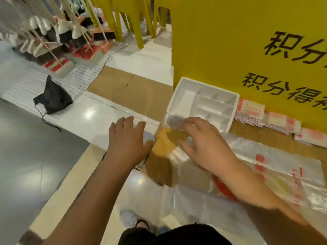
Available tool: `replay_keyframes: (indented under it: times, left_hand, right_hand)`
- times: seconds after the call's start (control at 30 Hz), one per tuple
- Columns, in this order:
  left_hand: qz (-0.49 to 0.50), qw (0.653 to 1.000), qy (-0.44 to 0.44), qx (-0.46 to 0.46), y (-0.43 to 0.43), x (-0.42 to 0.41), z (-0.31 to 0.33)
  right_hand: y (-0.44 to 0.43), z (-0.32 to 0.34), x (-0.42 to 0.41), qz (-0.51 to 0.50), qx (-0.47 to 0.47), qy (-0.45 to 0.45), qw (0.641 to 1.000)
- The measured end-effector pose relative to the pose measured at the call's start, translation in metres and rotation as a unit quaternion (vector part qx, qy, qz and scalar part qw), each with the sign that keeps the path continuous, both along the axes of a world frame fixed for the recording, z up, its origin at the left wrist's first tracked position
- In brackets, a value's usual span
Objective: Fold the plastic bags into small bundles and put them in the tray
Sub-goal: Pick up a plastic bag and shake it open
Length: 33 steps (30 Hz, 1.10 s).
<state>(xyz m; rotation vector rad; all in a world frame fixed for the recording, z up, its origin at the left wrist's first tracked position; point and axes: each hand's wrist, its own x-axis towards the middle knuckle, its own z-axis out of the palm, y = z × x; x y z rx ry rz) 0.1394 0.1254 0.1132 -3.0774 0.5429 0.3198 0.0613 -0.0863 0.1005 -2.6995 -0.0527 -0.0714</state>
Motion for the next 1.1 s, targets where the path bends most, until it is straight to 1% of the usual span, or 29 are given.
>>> replay_keyframes:
  times: [0.1, 0.23, 0.37, 0.4, 0.43, 0.53, 0.57, 0.67, 0.77, 0.87, 0.93, 1.0, 1.1]
  left_hand:
    - [0.080, 0.997, -0.006, -0.008, 0.091, 0.017, 0.001]
    - [0.209, 0.978, 0.004, -0.003, 0.227, 0.010, 0.006]
    - [0.333, 0.943, 0.014, 0.019, 0.353, -0.034, 0.013]
    - [0.350, 0.936, 0.025, 0.022, 0.367, -0.044, 0.012]
    - [0.384, 0.923, 0.031, 0.026, 0.394, -0.060, 0.013]
    - [0.493, 0.868, 0.044, 0.037, 0.464, -0.115, 0.015]
    - [0.525, 0.850, 0.041, 0.027, 0.482, -0.135, 0.015]
    - [0.605, 0.796, 0.027, 0.000, 0.523, -0.195, 0.013]
    - [0.683, 0.728, 0.049, 0.003, 0.559, -0.248, 0.013]
    - [0.745, 0.663, 0.066, -0.001, 0.598, -0.287, 0.008]
    - [0.778, 0.624, 0.072, -0.004, 0.625, -0.304, 0.004]
    - [0.804, 0.588, 0.087, -0.006, 0.656, -0.314, -0.001]
    - [0.832, 0.544, 0.106, -0.014, 0.706, -0.318, -0.007]
  right_hand:
    - [0.084, 0.011, 0.044, 0.084, -0.015, 0.001, 0.996]
    - [0.227, 0.017, 0.097, 0.200, -0.020, -0.006, 0.979]
    - [0.378, 0.032, 0.117, 0.328, -0.039, 0.011, 0.944]
    - [0.397, 0.035, 0.116, 0.345, -0.052, 0.021, 0.937]
    - [0.431, 0.038, 0.113, 0.381, -0.060, 0.017, 0.922]
    - [0.527, 0.040, 0.097, 0.487, -0.061, 0.016, 0.871]
    - [0.557, 0.039, 0.090, 0.517, -0.062, 0.011, 0.853]
    - [0.638, 0.033, 0.060, 0.601, -0.059, -0.007, 0.797]
    - [0.705, 0.031, 0.027, 0.672, -0.067, 0.002, 0.738]
    - [0.770, 0.026, 0.002, 0.728, -0.062, 0.030, 0.682]
    - [0.815, 0.021, -0.008, 0.759, -0.063, 0.033, 0.647]
    - [0.861, 0.014, -0.013, 0.781, -0.069, 0.023, 0.620]
    - [0.930, 0.007, -0.015, 0.808, -0.068, 0.020, 0.585]
